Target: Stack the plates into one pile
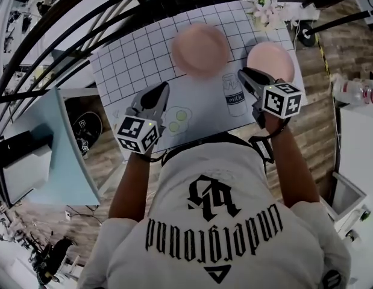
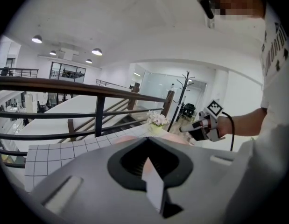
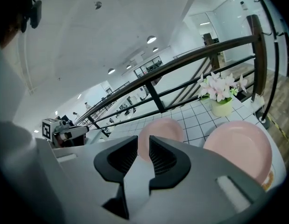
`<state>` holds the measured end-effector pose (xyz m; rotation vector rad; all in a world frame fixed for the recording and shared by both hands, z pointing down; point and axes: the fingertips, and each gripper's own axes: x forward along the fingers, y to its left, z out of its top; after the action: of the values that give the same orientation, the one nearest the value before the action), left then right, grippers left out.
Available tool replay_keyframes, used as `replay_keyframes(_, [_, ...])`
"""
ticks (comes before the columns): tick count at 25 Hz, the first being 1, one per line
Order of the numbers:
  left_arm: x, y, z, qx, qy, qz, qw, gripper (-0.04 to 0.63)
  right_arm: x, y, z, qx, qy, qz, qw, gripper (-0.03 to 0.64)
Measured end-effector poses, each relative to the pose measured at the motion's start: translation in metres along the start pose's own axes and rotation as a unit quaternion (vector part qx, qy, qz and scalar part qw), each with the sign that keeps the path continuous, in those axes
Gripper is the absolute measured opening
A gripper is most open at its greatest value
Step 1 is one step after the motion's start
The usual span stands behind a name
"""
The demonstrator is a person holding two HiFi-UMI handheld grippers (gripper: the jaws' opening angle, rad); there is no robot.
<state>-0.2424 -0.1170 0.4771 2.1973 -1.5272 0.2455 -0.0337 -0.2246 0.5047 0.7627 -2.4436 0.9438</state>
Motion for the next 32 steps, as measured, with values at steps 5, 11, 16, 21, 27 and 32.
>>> replay_keyframes(5, [0.032, 0.008, -0.012, -0.018, 0.03, -0.006, 0.9994, 0.049, 0.029, -0.03, -0.008, 0.026, 0.034, -0.006, 0.999, 0.078])
replay_keyframes(11, [0.066, 0.025, -0.02, -0.028, 0.051, -0.004, 0.9983, 0.049, 0.068, -0.064, -0.012, 0.071, 0.059, -0.006, 0.996, 0.078])
replay_keyframes(16, [0.092, 0.039, -0.029, -0.039, 0.068, -0.003, 0.9969, 0.049, 0.096, -0.089, -0.021, 0.092, 0.083, -0.018, 0.992, 0.078])
replay_keyframes(21, [0.115, 0.047, -0.035, -0.044, 0.079, -0.01, 0.9958, 0.049, 0.123, -0.108, -0.036, 0.112, 0.114, -0.028, 0.987, 0.078])
replay_keyframes(27, [0.124, 0.053, -0.049, -0.06, 0.093, -0.006, 0.9939, 0.049, 0.145, -0.135, -0.051, 0.139, 0.129, -0.058, 0.98, 0.078])
replay_keyframes(32, [0.125, 0.058, -0.062, -0.078, 0.105, 0.001, 0.9914, 0.049, 0.158, -0.143, -0.06, 0.153, 0.153, -0.065, 0.974, 0.078])
